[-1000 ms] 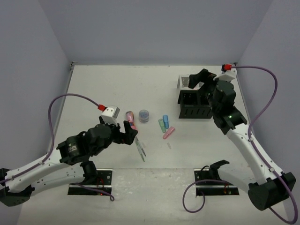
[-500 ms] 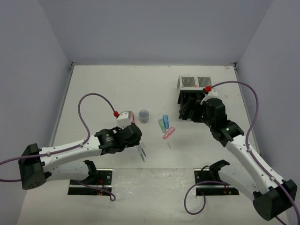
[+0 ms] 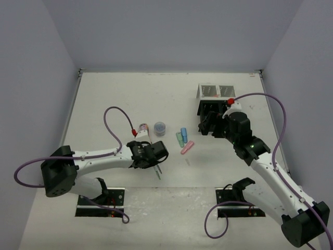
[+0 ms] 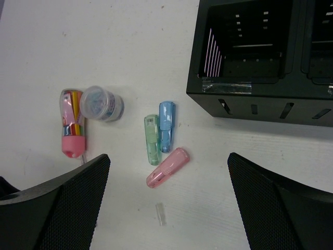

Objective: Sort the stationery into containers
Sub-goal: Pick up the pen from the center of the board.

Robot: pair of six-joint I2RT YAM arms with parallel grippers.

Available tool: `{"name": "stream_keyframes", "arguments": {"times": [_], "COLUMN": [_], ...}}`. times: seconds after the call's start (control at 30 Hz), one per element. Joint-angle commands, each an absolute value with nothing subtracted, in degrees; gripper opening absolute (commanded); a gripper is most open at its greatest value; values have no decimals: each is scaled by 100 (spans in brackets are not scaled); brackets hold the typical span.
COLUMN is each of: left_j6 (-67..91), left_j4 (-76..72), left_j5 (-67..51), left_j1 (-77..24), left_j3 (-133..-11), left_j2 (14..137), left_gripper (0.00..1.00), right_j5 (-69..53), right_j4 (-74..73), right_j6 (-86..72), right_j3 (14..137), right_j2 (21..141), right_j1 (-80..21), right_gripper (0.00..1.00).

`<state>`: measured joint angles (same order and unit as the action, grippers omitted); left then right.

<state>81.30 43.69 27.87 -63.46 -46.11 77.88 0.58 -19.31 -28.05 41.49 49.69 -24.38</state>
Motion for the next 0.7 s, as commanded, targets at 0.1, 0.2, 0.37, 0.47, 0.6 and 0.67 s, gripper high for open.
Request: {"name": "stream_keyframes", "arguments": {"times": [0.1, 0.2, 0.37, 0.47, 0.6, 0.67], "left_j6": [8552, 8475, 8351, 8323, 8288, 8264], "left_j4": [5065, 5001, 4820, 4847, 4838, 4813], "left_j5": [2786, 2689, 2644, 2676, 2718, 2725], "left_j1": [-6372, -6372, -6372, -6372, -6363, -6363], "left_j3": [-5358, -5456, -5476, -5515, -5526, -5531], "left_j2": [8490, 8761, 8909, 8965, 8978, 9021], "left_gripper": [30, 29, 29, 28, 28, 27], "right_j5": [18, 20, 18, 22, 18, 18], "right_j4": [-1714, -1698, -1689, -1688, -1670, -1664], "right_j6": [-2769, -2777, -2777, -2782, -2777, -2771], "right_j3": [4105, 4105, 4104, 4104, 4096, 4102], "right_j2": [4825, 4816, 4816, 4821, 4834, 4846], "right_j1": [-2452, -2452, -2452, -2452, -2452, -2452], "right_gripper": [97, 97, 97, 96, 96, 96]}}
